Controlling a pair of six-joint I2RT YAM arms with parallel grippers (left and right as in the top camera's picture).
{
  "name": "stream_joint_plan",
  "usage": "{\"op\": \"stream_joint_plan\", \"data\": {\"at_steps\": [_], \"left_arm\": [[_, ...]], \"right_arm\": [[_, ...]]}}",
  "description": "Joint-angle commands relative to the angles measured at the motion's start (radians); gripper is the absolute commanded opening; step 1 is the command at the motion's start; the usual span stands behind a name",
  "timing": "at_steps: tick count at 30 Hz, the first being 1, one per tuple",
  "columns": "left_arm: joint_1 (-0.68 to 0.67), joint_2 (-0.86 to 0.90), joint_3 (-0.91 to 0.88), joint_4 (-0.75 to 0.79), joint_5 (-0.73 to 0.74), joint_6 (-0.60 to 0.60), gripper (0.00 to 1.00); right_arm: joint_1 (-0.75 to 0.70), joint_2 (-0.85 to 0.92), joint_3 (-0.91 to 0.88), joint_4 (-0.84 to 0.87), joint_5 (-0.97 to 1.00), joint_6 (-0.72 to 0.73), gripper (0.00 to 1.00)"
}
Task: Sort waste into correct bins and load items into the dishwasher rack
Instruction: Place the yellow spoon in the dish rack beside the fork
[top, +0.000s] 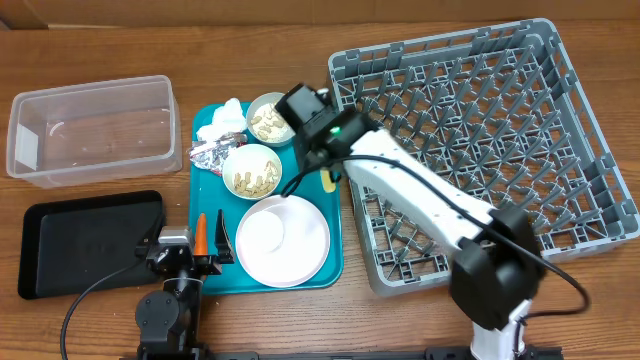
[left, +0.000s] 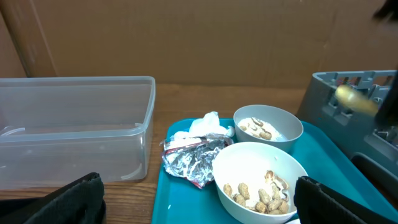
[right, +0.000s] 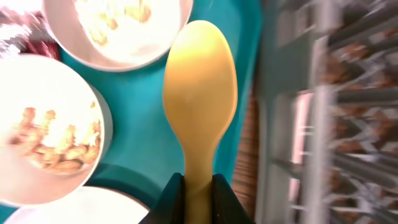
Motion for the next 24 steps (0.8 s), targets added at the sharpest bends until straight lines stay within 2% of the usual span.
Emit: {"op": "stream_joint_plan", "data": {"at_steps": [1, 7, 13, 16, 18, 23, 24], "left_arm": [[0.006, -0.006, -0.004, 0.002, 0.008, 0.019, 1.0], [0.006, -0.006, -0.004, 0.002, 0.008, 0.019, 1.0], [0.006, -0.006, -0.004, 0.002, 0.008, 0.019, 1.0], [0.006, -0.006, -0.004, 0.002, 0.008, 0.019, 1.0], [0.006, -0.006, -0.004, 0.002, 0.008, 0.019, 1.0], [0.006, -0.006, -0.004, 0.002, 0.008, 0.019, 1.0], [0.006, -0.006, -0.004, 0.002, 0.008, 0.019, 1.0]], "right_arm": [[-0.035, -0.106, 0.039, -0.031, 0.019, -0.05, 0.05], [-0.098, -0.111, 0.015, -0.088, 0.016, -0.117, 0.06], [-0.178, -0.103, -0.106, -0.027, -0.023, -0.228, 0.07], [-0.195, -0.099, -0.154, 0.007, -0.06, -0.265, 0.13], [-0.196, -0.099, -0.16, 0.014, -0.079, -0.286, 0.29], [-0.186, -0.142, -0.103, -0.035, -0.082, -0.259, 0.39], [-0.184, -0.178, -0.066, -0.068, -0.083, -0.216, 0.45]]}}
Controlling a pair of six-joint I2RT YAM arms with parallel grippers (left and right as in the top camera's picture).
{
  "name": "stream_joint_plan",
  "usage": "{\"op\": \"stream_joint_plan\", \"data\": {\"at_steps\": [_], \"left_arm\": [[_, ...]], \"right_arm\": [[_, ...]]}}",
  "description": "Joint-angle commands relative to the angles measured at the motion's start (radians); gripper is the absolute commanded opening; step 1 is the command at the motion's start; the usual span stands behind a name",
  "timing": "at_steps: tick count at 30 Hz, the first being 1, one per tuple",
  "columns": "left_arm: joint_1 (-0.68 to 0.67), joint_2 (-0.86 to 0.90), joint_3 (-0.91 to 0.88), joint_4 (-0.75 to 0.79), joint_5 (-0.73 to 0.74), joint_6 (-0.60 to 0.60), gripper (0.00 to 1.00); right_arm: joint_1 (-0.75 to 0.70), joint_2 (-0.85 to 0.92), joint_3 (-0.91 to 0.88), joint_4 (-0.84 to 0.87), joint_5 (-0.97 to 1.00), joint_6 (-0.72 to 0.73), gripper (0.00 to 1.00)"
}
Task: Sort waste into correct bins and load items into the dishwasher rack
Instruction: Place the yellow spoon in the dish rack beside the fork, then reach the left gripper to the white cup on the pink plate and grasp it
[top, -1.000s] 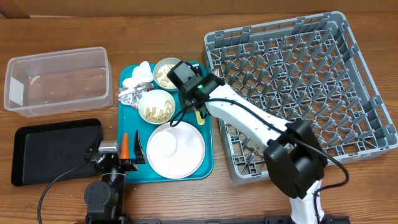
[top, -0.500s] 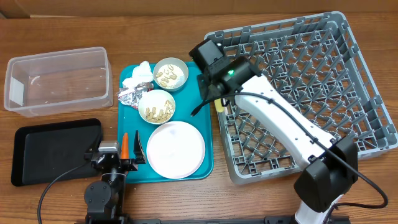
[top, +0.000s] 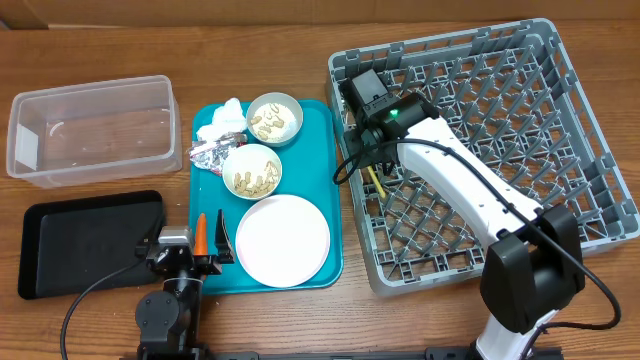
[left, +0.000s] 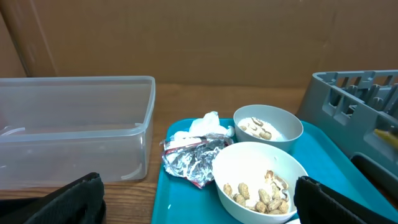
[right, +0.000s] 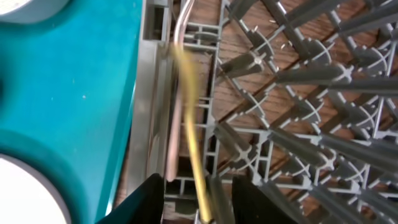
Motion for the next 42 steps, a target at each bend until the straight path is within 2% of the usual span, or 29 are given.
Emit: {"op": "stream_joint_plan", "data": {"at_steps": [1, 6, 7, 8, 14, 17, 20, 22, 26, 32, 38, 42], "left_arm": [[0.006, -0.006, -0.004, 0.002, 0.008, 0.019, 1.0], [0.006, -0.006, -0.004, 0.002, 0.008, 0.019, 1.0], [0.006, -0.006, -0.004, 0.002, 0.008, 0.019, 1.0], [0.006, -0.006, -0.004, 0.002, 0.008, 0.019, 1.0], [0.006, -0.006, -0.004, 0.027, 0.025, 0.01, 1.0], [0.005, -0.005, -0.003, 0.024, 0.21, -0.113, 1.0], [0.005, -0.005, -0.003, 0.055, 0.411, -0.265, 1.0], [0.005, -0.004, 0.009, 0.027, 0.52, -0.314, 1.0], [0.005, -0.002, 0.123, -0.127, 0.525, -0.349, 1.0], [0.005, 0.122, 0.452, -0.433, 0.345, -0.349, 1.0], [0.005, 0.536, 0.827, -0.887, 0.314, -0.308, 1.0], [0.005, 0.816, 0.993, -1.061, 0.319, -0.277, 1.0]], "right_arm": [[0.008, -0.108, 0.106, -0.062, -0.017, 0.074, 0.46], [0.008, -0.28, 0.187, -0.14, -0.17, 0.116, 0.51], [0.008, -0.333, 0.196, -0.137, -0.209, 0.117, 0.55], [0.008, -0.429, 0.203, -0.127, -0.232, 0.149, 0.64], [0.008, -0.693, 0.203, -0.124, -0.232, 0.225, 0.75], [0.008, -0.797, 0.203, -0.188, -0.232, 0.258, 0.78], [0.008, -0.836, 0.203, -0.24, -0.233, 0.299, 1.0], [0.008, -0.844, 0.203, -0.262, -0.233, 0.299, 1.0], [0.008, -0.839, 0.203, -0.303, -0.232, 0.298, 1.0], [0.008, -0.809, 0.203, -0.324, -0.233, 0.299, 1.0], [0.008, -0.766, 0.203, -0.325, -0.251, 0.299, 1.0], [0.008, -0.73, 0.203, -0.331, -0.267, 0.299, 1.0]]}}
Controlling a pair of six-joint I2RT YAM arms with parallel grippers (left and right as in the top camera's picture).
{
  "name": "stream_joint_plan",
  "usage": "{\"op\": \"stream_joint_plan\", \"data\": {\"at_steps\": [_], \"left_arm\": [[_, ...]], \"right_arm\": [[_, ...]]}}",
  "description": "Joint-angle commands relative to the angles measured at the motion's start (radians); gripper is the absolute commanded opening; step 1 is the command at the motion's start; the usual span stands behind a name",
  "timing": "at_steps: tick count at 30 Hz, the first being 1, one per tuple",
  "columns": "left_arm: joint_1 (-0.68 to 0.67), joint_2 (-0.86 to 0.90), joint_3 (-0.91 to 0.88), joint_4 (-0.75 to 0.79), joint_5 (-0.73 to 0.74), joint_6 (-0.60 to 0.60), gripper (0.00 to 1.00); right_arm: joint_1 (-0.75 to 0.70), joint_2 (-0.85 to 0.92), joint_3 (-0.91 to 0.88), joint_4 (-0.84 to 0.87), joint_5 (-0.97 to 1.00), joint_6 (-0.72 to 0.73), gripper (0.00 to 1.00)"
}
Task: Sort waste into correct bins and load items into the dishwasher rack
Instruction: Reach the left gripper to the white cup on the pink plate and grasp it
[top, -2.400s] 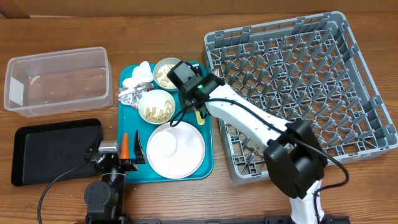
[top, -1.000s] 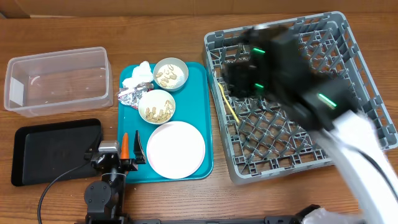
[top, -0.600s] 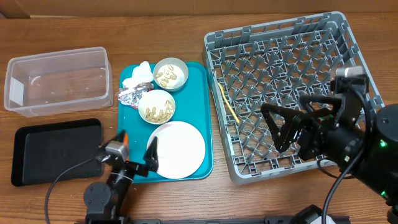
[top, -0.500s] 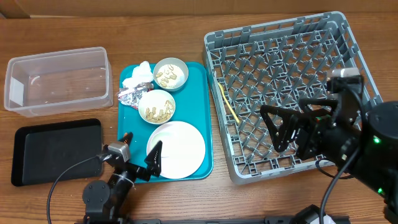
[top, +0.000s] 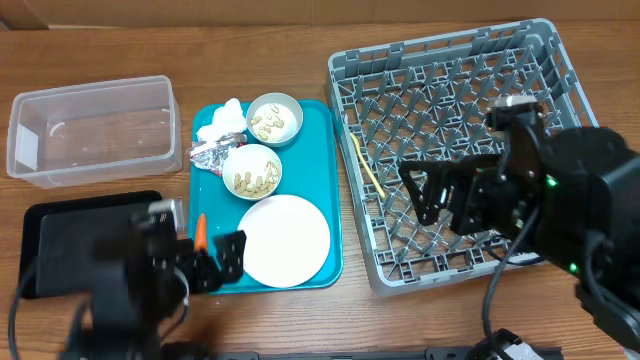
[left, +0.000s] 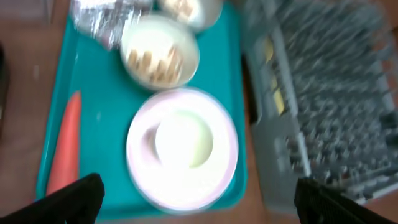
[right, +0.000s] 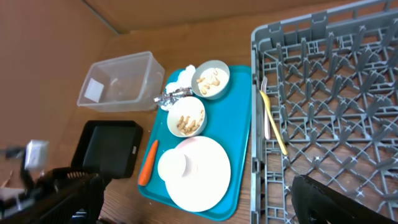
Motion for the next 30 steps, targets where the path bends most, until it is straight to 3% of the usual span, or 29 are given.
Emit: {"op": "stream_joint_plan", "data": {"at_steps": [1, 5, 9, 19, 22, 30], "left_arm": [[0.005, 0.224, 0.122, -0.081, -0.018, 0.046, 1.0], [0.005, 0.444, 0.158, -0.088, 0.149, 0.081, 1.0], [0.005, 0.555, 0.179, -0.132, 0.113, 0.077, 1.0], [-0.034, 0.434, 0.276, -0.245, -0.319, -0.067, 1.0], [-0.125, 0.362, 0.276, -0.255, -0.469, -0.161, 1.0], [-0.465, 0.369, 0.274, -0.234, -0.542, -0.22, 1.0]], "right_arm": [[0.002, 0.027, 0.0, -0.002, -0.023, 0.006, 1.0], [0.002, 0.05, 0.0, -0.009, -0.021, 0.006, 1.0], [0.002, 0.043, 0.0, -0.013, -0.02, 0.006, 1.0], [0.002, 0.025, 0.0, -0.051, -0.02, 0.033, 1.0], [0.002, 0.023, 0.0, -0.054, 0.017, 0.082, 1.0], [0.001, 0.009, 0.0, -0.048, 0.089, 0.162, 1.0]]}}
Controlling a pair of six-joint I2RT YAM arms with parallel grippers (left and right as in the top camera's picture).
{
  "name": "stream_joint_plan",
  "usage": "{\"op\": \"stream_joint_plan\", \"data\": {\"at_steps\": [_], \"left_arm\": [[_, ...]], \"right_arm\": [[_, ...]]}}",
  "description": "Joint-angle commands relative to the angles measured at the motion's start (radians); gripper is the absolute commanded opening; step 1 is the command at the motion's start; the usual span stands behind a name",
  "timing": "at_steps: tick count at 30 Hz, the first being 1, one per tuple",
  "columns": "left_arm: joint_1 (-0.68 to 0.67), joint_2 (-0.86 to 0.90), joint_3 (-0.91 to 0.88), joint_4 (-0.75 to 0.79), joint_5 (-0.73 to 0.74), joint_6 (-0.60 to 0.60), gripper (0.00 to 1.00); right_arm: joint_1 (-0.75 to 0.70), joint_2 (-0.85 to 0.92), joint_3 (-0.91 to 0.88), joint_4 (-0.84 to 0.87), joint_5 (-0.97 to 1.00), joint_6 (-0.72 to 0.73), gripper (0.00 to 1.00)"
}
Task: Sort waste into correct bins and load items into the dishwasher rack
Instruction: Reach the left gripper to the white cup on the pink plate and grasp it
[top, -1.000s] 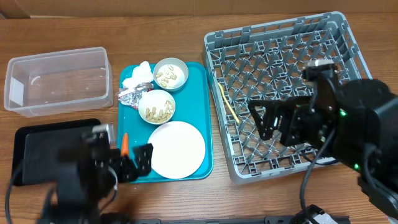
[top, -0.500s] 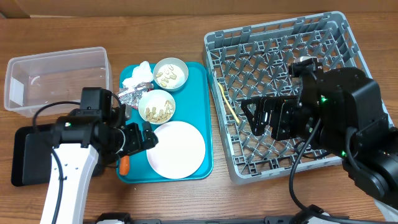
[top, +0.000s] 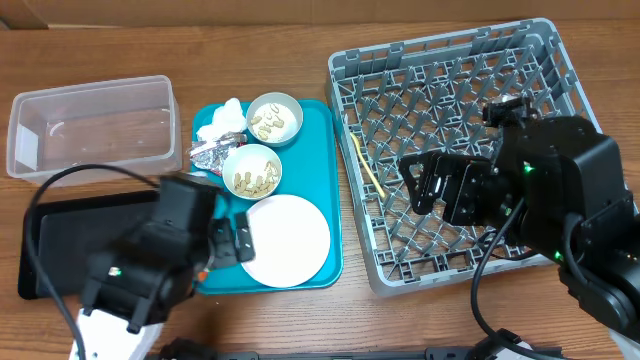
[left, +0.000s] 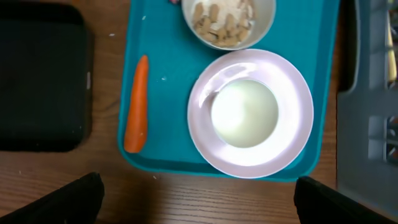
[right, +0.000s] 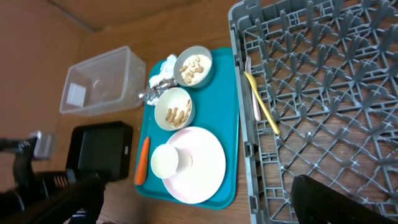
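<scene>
A yellow spoon (right: 262, 103) lies in the left side of the grey dishwasher rack (top: 590, 150), beside a pale utensil (right: 253, 99). The teal tray (top: 322, 180) holds two bowls of peanuts (top: 252, 170) (top: 273, 117), crumpled foil (top: 210, 152), white tissue (top: 226, 117), a carrot (left: 137, 104) and a white plate (left: 292, 118) with a cup (left: 244, 113) on it. My left gripper (left: 196, 208) hangs open high over the tray's near end, holding nothing. Above the rack, my right gripper (right: 196, 205) is open and empty too.
A clear plastic bin (top: 90, 130) stands at the back left. A black tray (top: 60, 240) lies in front of it, left of the teal tray. The rack (left: 370, 93) rises just right of the teal tray.
My left arm has come to a steady pose looking straight down on the plate, cup and carrot. The right arm stays high over the rack, shifted only slightly. The spoon has not moved.
First my right gripper was shut on the yellow spoon over the tray, and the left arm sat low at the table's front. Then the spoon was at the rack's left edge. Later it lay in the rack with the right arm raised and the left arm up.
</scene>
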Motion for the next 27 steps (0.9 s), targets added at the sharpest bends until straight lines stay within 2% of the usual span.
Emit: {"op": "stream_joint_plan", "data": {"at_steps": [1, 3, 4, 7, 10, 12, 14, 17, 19, 24, 27], "left_arm": [[-0.127, 0.053, 0.02, 0.029, -0.085, -0.05, 1.0], [-0.137, 0.111, 0.02, 0.053, -0.044, -0.043, 1.0], [-0.134, 0.137, 0.02, 0.053, -0.046, -0.043, 0.95], [-0.134, 0.214, 0.02, 0.07, -0.032, -0.057, 0.92], [-0.134, 0.299, 0.02, 0.098, 0.022, -0.064, 0.79], [-0.127, 0.356, 0.02, 0.103, 0.014, -0.108, 0.78], [-0.1, 0.43, 0.02, 0.124, 0.028, -0.115, 0.66], [-0.055, 0.479, 0.02, 0.124, 0.082, -0.101, 0.66], [-0.02, 0.493, 0.02, 0.124, 0.104, -0.063, 0.66], [0.072, 0.5, 0.019, 0.159, 0.159, 0.084, 0.73], [0.087, 0.515, -0.002, 0.183, 0.174, 0.108, 0.72]], "right_arm": [[0.001, -0.021, 0.001, 0.005, 0.034, 0.043, 1.0], [0.001, -0.021, 0.001, 0.0, 0.034, 0.042, 1.0], [0.001, -0.021, 0.001, -0.003, 0.034, 0.042, 1.0], [0.001, -0.021, 0.001, -0.014, 0.034, 0.042, 1.0], [0.001, -0.021, 0.001, -0.027, 0.034, 0.042, 1.0], [0.001, -0.021, 0.001, -0.035, 0.034, 0.041, 1.0], [0.001, -0.021, 0.001, -0.046, 0.034, 0.039, 1.0], [0.001, -0.021, 0.001, -0.058, 0.034, 0.039, 1.0], [0.001, -0.021, 0.001, -0.066, 0.035, 0.039, 1.0], [0.001, -0.021, 0.001, -0.066, 0.04, 0.039, 1.0], [0.001, -0.021, 0.001, -0.066, 0.046, 0.039, 1.0]]}}
